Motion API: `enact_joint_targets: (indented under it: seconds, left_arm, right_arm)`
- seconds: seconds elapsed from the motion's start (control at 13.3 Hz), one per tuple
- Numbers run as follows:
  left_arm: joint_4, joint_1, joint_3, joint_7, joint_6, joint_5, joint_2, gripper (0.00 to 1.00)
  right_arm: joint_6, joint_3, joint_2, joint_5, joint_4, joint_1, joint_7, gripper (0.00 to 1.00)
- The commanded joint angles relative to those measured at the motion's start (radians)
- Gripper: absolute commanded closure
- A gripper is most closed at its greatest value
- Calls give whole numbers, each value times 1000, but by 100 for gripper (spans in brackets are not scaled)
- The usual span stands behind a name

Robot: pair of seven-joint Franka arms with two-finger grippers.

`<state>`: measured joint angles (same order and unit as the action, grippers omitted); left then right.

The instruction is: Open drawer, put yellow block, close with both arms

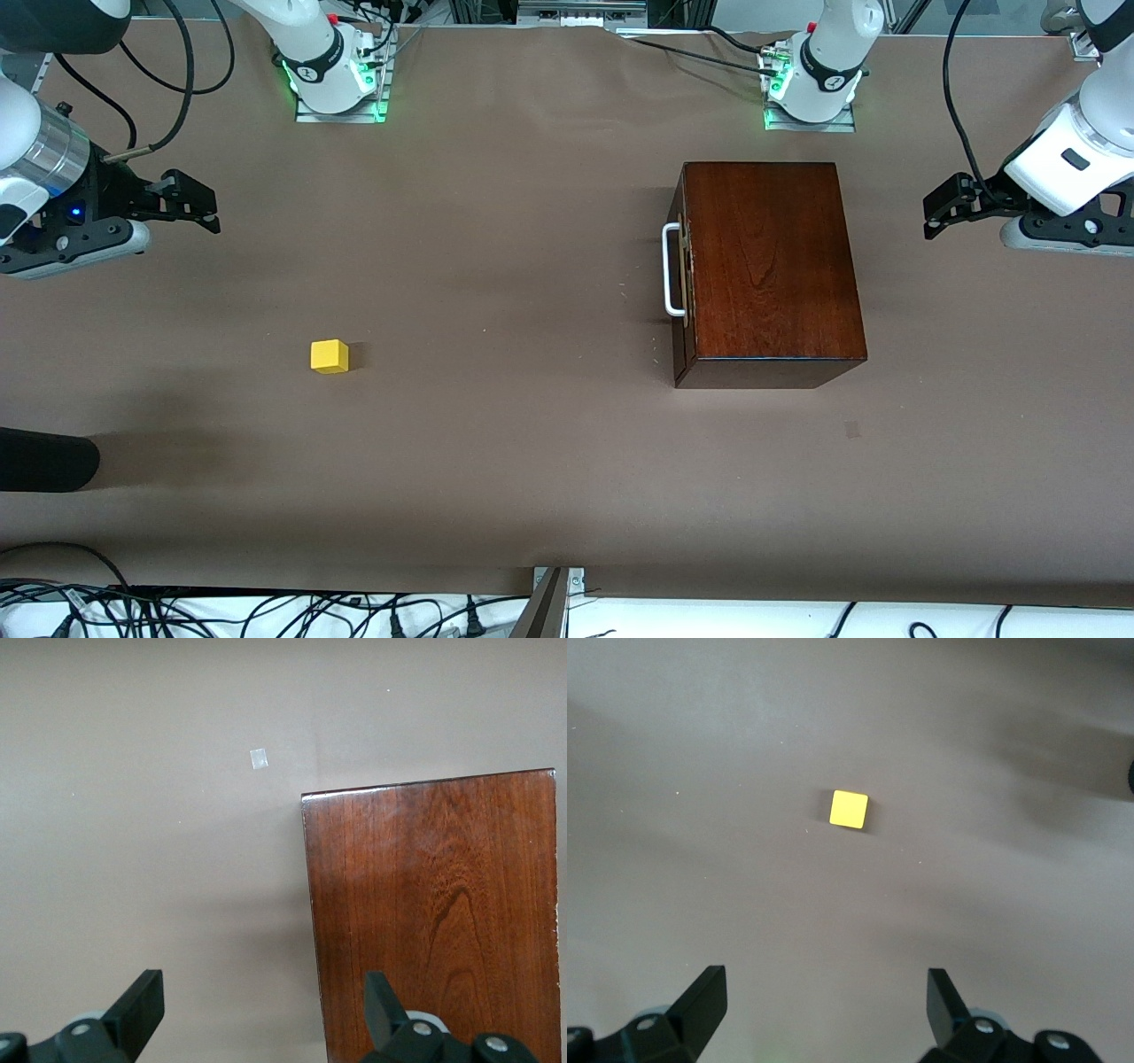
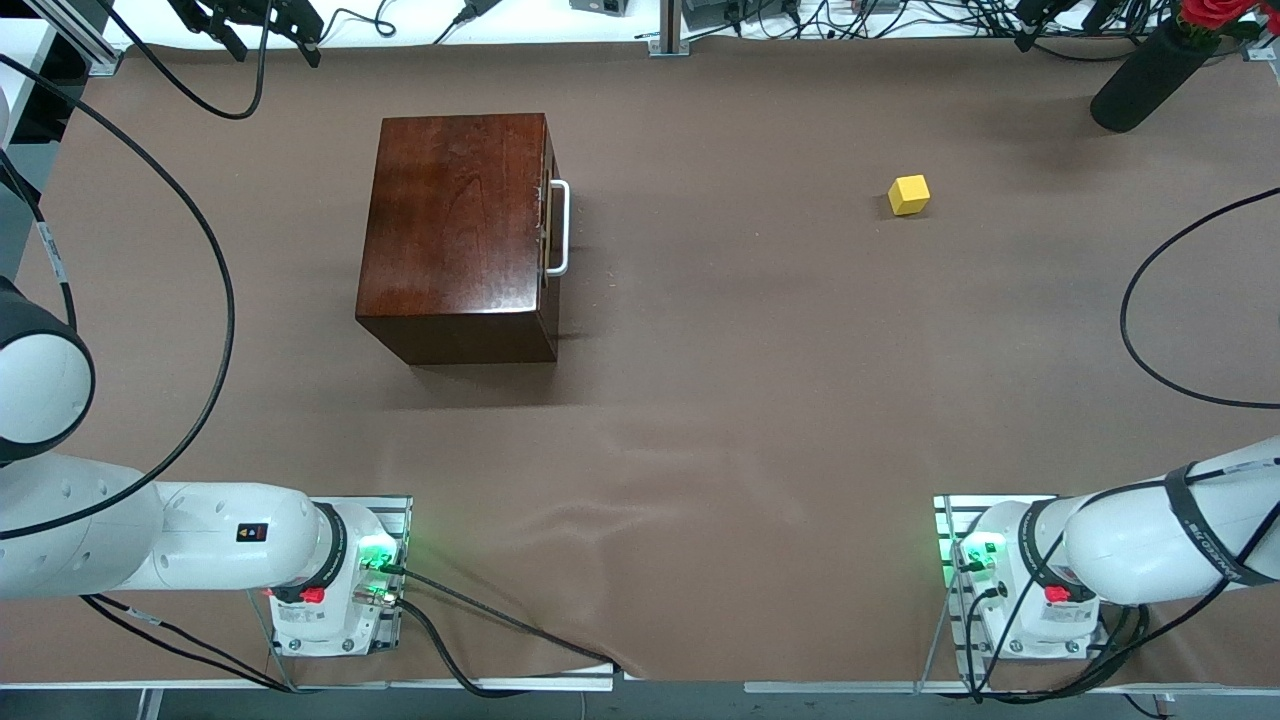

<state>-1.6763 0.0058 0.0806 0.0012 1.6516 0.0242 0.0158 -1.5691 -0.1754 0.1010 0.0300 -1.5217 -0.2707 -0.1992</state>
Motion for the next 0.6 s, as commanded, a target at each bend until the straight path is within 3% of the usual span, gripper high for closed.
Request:
enact_joint_targets:
  seconds: [0.0,0.53]
  left_arm:
    - [23,0,2,0,-1,-15,-11,0]
    - [23,2,2,0,-7,-20,-11,0]
  right_arm:
    - [0,4,-3,-18,3,-2,0,0]
    - [0,4,-3,-18,3,-2,1,0]
